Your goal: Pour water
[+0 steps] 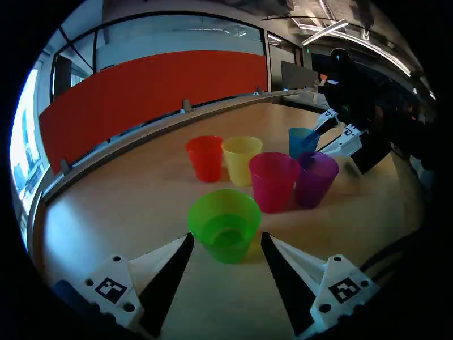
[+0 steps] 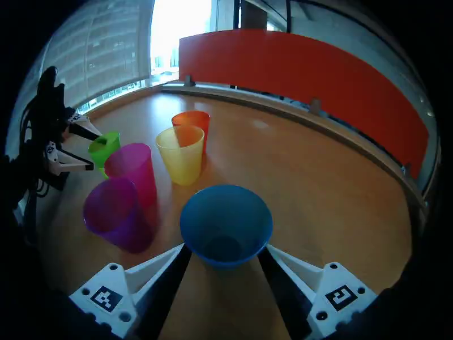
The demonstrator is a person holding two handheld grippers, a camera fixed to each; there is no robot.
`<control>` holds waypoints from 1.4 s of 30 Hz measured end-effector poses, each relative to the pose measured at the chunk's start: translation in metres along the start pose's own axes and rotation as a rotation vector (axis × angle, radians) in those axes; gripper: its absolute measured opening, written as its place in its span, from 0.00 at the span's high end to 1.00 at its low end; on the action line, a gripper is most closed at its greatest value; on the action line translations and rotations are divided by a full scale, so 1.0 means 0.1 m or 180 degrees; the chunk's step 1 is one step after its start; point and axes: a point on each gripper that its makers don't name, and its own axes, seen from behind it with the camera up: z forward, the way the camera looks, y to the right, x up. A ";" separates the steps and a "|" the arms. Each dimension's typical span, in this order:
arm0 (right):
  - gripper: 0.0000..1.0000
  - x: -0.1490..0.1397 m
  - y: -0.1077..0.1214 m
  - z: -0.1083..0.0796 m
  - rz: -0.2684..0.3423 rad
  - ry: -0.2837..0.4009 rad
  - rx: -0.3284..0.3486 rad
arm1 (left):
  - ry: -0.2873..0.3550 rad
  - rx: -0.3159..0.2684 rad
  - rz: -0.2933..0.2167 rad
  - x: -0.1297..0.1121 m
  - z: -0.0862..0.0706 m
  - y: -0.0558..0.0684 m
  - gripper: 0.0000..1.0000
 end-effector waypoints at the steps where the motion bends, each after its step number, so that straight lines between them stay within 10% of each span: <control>1: 0.12 0.00 0.00 -0.01 0.0003 0.0004 -0.0005 | -0.0003 0.0000 -0.0005 0.00 -0.01 0.00 0.12; 18: 0.12 -0.15 0.04 -0.30 0.0104 0.0103 -0.0137 | 0.0065 0.0137 -0.0171 -0.05 -0.26 -0.09 0.12; 42: 0.12 -0.16 0.34 -0.85 0.0318 0.0646 -0.0786 | 0.0369 0.0796 -0.0437 -0.08 -0.79 -0.51 0.12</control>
